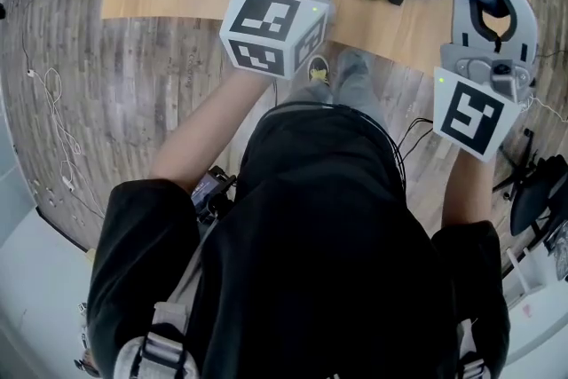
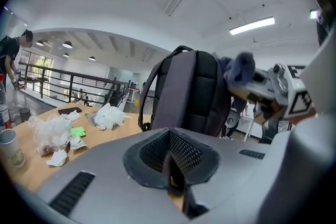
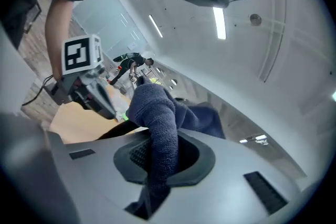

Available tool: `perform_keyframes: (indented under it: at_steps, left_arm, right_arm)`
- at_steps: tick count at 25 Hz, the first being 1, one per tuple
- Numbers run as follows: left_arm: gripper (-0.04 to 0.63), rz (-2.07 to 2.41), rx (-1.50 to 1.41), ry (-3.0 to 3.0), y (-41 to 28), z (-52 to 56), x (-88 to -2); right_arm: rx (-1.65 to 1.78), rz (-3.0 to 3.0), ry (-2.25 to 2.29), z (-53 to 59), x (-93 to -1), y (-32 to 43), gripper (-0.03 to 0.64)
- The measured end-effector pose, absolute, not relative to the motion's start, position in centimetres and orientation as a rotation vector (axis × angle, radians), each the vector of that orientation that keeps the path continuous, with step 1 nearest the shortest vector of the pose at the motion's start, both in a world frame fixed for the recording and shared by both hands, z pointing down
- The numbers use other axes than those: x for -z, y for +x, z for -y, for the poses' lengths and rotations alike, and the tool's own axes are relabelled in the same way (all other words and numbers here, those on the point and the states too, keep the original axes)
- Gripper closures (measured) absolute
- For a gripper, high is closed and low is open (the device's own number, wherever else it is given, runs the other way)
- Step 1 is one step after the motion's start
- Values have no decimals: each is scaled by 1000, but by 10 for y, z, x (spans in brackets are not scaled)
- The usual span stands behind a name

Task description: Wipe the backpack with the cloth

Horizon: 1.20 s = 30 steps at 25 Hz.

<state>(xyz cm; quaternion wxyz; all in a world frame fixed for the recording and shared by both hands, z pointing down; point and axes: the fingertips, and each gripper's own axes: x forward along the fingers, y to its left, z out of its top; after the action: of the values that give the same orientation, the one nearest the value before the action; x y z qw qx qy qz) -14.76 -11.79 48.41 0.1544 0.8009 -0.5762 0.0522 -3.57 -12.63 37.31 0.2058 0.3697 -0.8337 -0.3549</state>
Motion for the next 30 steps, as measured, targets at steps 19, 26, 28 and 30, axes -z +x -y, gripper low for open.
perform_keyframes:
  at_steps: [19, 26, 28, 30]
  left_arm:
    - [580, 1692, -134, 2242, -162, 107, -494]
    - [581, 1708, -126, 2247, -158, 105, -490]
    - [581, 1706, -125, 2248, -158, 104, -489]
    - [580, 1701, -120, 2251, -157, 104, -487]
  right_arm:
    - [874, 2285, 742, 128, -409, -55, 580]
    - [1263, 2203, 1209, 145, -263, -13, 580]
    - [1293, 2184, 1202, 146, -261, -22, 580]
    - [1270, 2187, 1125, 143, -278, -40, 580]
